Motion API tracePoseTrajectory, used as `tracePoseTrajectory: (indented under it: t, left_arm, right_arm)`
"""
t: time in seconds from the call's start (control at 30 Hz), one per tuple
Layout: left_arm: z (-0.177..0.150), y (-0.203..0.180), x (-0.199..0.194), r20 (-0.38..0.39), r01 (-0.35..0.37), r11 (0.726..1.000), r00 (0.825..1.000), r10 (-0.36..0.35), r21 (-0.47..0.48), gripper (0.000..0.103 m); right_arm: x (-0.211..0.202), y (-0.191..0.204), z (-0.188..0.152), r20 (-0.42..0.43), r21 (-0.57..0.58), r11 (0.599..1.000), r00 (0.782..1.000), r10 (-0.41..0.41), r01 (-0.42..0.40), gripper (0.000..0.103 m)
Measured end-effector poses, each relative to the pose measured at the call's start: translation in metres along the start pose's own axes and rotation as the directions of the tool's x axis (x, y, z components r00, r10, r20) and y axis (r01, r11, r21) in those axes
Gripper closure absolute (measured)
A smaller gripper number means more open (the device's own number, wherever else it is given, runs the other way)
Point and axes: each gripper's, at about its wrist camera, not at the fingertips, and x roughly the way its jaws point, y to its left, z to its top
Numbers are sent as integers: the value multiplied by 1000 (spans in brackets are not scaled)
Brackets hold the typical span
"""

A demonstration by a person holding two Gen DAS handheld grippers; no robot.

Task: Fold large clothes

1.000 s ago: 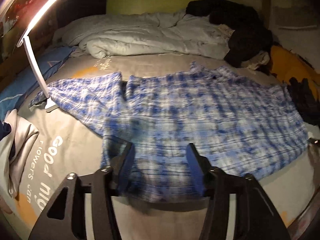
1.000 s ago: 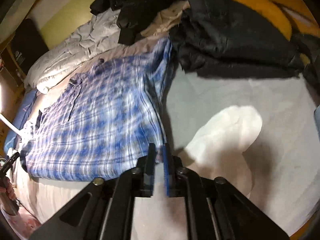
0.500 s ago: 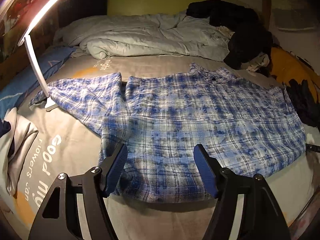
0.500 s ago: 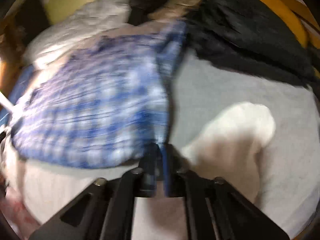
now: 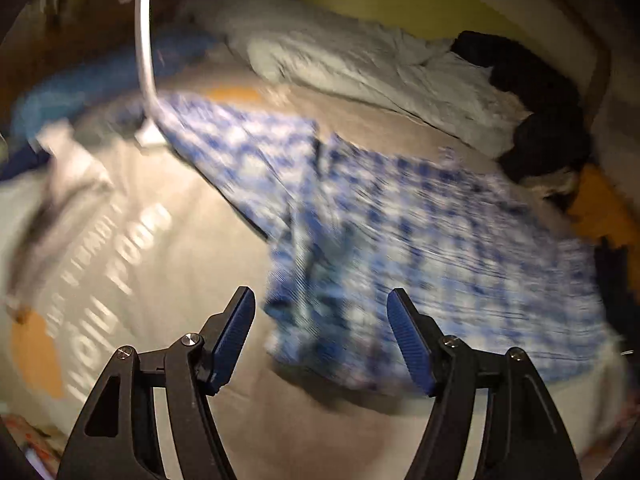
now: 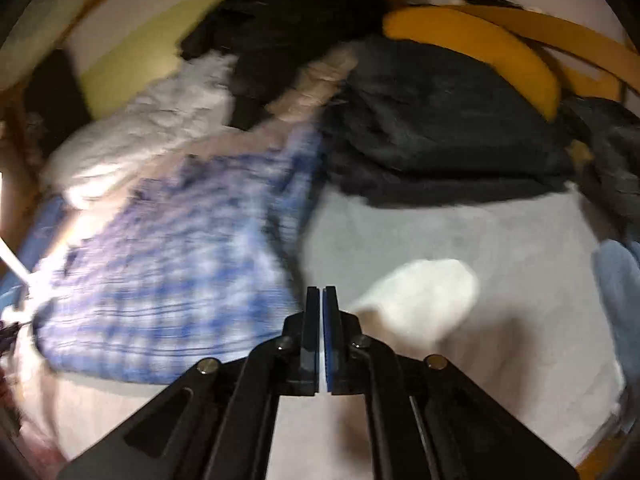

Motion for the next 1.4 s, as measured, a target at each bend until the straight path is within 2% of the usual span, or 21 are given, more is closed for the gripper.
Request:
tracePoseTrajectory:
  t: [0.1,0.17,0.2,0.23,0.3,0.33,0.5,0.57,0.63,0.73,0.8,0.83,0.87,0.97,1.0,1.1,1.2,1.27,1.3,1.37,1.4]
  left_arm:
    - [-5,10,5,-38,-11,1000,999,10,-12,37]
    - [-10,15,12,-81,6,1000,997,-7,-14,40]
    - [-13,18,15,-103,26,999,994,-28,-24,50]
    - [-17,21,19,-128,41,999,991,-45,-32,69]
    - [-20,24,26,-149,27,999,988,-32,-34,97]
    - [-21,25,29,-154,12,1000,988,-16,-25,101]
    - [-16,18,12,-54,-56,997,997,58,47,102]
    - [-13,13,-1,11,-128,987,992,127,99,102]
    - [-11,7,-9,78,-217,963,975,207,157,102]
    - [-13,15,8,9,-264,954,964,265,145,102]
    - [-17,19,26,-39,-325,929,941,336,176,103]
    - [-17,19,29,-20,-386,904,918,396,183,103]
    - [-17,19,25,8,-402,898,913,407,179,103]
    - [-9,19,2,51,-239,964,971,234,118,103]
    - [-9,17,-2,60,-199,973,979,193,114,103]
    - [-12,2,-5,61,-147,978,988,139,147,102]
    - [-15,-14,-1,30,-39,985,999,34,168,96]
    - [-22,-21,-8,17,35,988,999,-38,152,91]
    - [-26,-24,-8,3,70,988,997,-71,139,86]
    - [-37,-33,-6,-36,125,986,992,-121,110,75]
    - [-42,-37,-3,-58,144,985,989,-139,95,63]
  right_arm:
    - [-4,8,-2,-16,-2,994,994,111,-111,101]
    - [-1,17,-2,-18,-35,995,996,91,-92,100]
    - [1,22,-2,-19,-57,995,997,77,-78,99]
    - [2,24,-3,-21,-62,995,997,79,-80,91]
    - [5,29,-3,-31,-65,993,995,92,-94,82]
    - [6,32,-3,-34,-70,993,995,92,-94,81]
    - [14,40,-5,-48,-90,994,997,53,-57,79]
    - [18,38,-5,-59,-86,996,998,25,-31,77]
    - [21,38,-7,-68,-90,996,998,-8,2,76]
    - [25,39,-13,-90,-101,994,995,-44,35,75]
    - [28,41,-17,-107,-118,992,993,-55,43,75]
    - [28,43,-18,-107,-137,989,992,-72,57,75]
    - [28,43,-19,-102,-148,987,991,-85,69,75]
    - [23,42,-18,-76,-146,985,992,-98,86,68]
    - [21,40,-17,-67,-135,987,994,-92,82,67]
    - [18,39,-14,-46,-114,990,995,-83,77,64]
    - [16,38,-16,-33,-90,994,997,-69,66,61]
    - [10,33,-27,11,-23,994,994,-107,107,47]
    - [5,29,-37,30,30,993,993,-118,117,41]
    - [2,26,-52,10,80,996,999,-43,42,41]
    - [1,28,-57,-3,97,995,1000,20,-19,37]
